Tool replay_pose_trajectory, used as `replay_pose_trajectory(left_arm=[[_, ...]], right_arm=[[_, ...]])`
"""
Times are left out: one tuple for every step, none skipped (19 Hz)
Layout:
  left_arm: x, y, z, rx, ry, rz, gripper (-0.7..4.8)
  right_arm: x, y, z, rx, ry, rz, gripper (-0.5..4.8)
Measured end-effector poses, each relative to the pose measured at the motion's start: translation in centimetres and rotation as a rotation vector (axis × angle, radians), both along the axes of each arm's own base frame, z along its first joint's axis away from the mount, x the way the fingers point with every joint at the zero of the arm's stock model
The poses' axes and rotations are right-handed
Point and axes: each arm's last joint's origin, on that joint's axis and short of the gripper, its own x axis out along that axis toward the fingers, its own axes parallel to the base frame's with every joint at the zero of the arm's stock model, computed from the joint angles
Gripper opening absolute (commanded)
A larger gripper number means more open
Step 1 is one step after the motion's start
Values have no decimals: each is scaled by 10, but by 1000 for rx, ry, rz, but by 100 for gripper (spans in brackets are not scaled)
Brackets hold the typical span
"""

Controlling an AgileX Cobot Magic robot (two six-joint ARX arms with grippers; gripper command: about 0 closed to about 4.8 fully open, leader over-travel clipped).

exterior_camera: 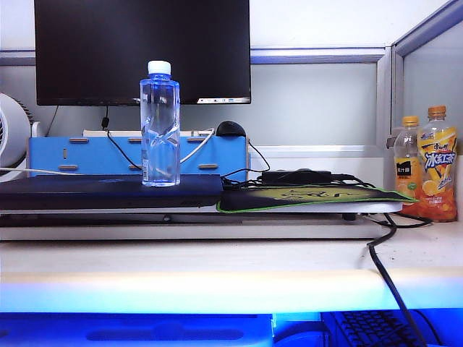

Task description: Pick up the mineral water bottle and place it on the laptop.

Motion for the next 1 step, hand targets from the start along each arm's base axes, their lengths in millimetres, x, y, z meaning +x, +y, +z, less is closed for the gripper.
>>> replay_pose_trajectory(left_arm=[[0, 0, 0, 0, 0, 0, -2]], right_arm=[[0, 0, 0, 0, 0, 0, 35]])
